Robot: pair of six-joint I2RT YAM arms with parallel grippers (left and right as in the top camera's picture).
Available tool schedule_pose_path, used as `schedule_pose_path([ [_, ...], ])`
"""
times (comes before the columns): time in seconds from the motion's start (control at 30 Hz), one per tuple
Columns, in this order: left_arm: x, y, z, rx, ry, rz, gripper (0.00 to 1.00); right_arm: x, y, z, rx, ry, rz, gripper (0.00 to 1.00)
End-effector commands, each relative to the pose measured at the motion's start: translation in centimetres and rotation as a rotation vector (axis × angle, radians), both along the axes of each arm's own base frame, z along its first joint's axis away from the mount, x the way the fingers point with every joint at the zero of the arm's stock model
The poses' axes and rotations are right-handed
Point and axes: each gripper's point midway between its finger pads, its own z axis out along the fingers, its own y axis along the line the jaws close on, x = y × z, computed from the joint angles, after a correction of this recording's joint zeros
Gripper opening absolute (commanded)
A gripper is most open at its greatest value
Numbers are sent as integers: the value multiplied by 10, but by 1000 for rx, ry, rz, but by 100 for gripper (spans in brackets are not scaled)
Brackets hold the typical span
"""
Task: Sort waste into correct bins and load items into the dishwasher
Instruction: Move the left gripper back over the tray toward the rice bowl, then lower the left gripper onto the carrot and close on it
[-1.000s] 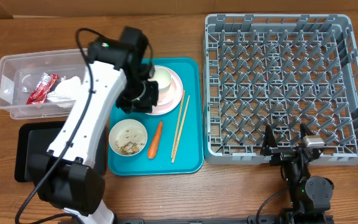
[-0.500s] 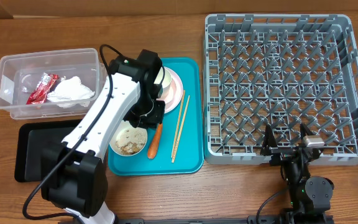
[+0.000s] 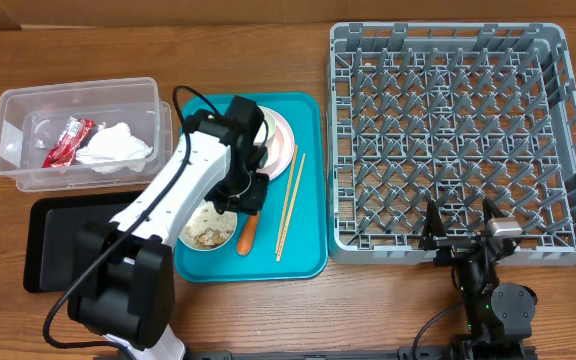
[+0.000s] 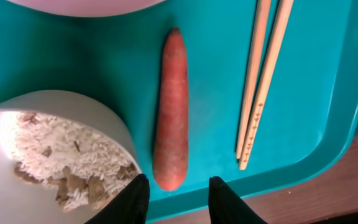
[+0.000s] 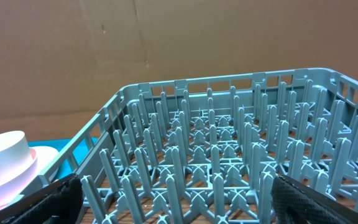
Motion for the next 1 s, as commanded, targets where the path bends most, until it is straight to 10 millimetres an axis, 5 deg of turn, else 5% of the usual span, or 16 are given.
schedule_pose_path([
  [0.0,-4,-3,-2,7,-5,-42,34,0,-1,-1,0,-8,-5,100],
  [0.7,-4,-17,-9,7,-29,-53,34,0,-1,-1,0,-8,-5,100],
  [0.97,2,-3,-13,123,-74,22,34,0,-1,-1,0,-8,-5,100],
])
